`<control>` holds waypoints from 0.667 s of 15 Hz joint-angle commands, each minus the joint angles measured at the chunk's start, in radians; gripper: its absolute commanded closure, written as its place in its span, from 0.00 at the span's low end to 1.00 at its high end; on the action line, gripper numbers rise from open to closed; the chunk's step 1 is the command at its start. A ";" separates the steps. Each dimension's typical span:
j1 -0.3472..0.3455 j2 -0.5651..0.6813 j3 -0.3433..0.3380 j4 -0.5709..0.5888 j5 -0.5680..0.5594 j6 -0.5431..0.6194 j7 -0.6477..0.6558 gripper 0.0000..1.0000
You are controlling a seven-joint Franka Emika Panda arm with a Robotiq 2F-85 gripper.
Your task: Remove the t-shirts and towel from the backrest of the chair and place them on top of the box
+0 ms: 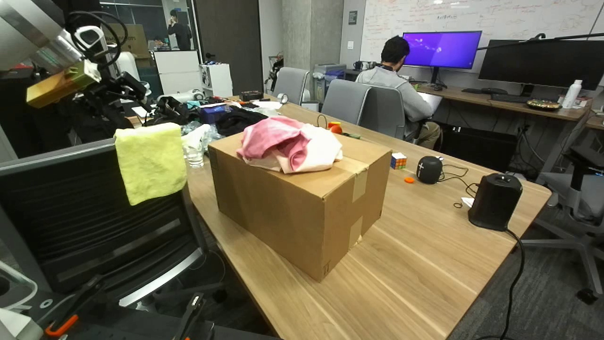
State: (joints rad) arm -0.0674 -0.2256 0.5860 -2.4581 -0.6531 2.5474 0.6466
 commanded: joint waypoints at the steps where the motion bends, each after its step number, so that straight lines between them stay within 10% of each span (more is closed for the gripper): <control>1: -0.048 0.062 0.004 0.048 -0.071 0.016 0.058 0.00; 10: -0.073 0.125 0.007 0.044 -0.089 0.005 0.104 0.00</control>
State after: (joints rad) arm -0.1368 -0.1259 0.5865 -2.4284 -0.7234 2.5475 0.7182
